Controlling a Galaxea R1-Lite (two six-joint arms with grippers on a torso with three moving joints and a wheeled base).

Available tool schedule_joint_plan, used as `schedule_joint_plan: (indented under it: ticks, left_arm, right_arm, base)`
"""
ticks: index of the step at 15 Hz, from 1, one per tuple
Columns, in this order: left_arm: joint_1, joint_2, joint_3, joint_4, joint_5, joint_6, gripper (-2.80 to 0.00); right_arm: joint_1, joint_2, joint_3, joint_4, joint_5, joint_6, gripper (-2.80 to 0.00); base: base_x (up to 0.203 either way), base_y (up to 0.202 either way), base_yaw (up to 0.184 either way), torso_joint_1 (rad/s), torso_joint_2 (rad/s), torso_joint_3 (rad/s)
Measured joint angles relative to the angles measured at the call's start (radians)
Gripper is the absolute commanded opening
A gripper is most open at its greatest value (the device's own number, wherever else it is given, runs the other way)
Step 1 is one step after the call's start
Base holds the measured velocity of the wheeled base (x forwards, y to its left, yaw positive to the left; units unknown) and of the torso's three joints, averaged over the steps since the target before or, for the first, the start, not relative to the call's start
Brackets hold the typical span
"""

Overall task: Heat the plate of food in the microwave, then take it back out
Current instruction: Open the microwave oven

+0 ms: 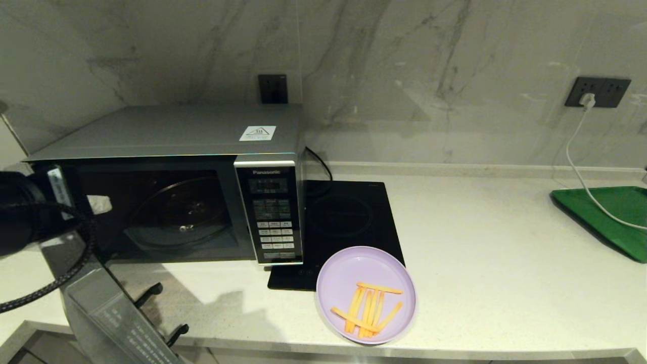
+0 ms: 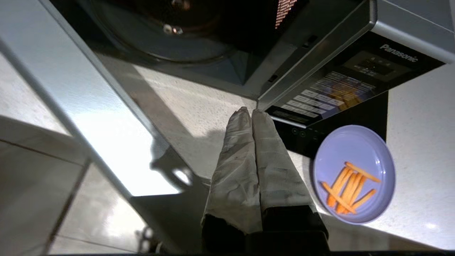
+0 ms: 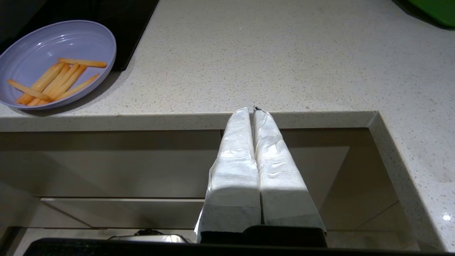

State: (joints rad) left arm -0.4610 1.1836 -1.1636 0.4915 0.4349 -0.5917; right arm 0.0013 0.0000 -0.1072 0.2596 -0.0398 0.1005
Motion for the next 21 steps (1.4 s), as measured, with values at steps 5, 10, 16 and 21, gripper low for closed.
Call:
schedule_joint_plan:
  ticks: [5,10,16,21]
  left_arm:
    - [-0.006,0.053,0.012,0.0,0.0,-0.172,-2.8]
    - [-0.006,0.033,0.04,0.0,0.009,-0.269,-2.8]
    - [0.004,-0.029,0.051,0.006,0.032,-0.281,-2.8]
    - [0.029,-0.086,0.12,0.025,0.037,-0.274,-2.8]
  right_arm:
    - [0.0,0.0,0.0,0.0,0.0,0.0,-2.8]
    - [0.0,0.0,0.001,0.0,0.0,0.0,-2.8]
    - [0.0,0.0,0.001,0.0,0.0,0.0,-2.8]
    - [0.0,0.0,0.0,0.0,0.0,0.0,-2.8]
  base:
    - [0.0,0.0,0.0,0.0,0.0,0.006]
    - [0.0,0.0,0.0,0.0,0.0,0.0]
    - [0.0,0.0,0.0,0.0,0.0,0.0]
    - [0.0,0.0,0.0,0.0,0.0,0.0]
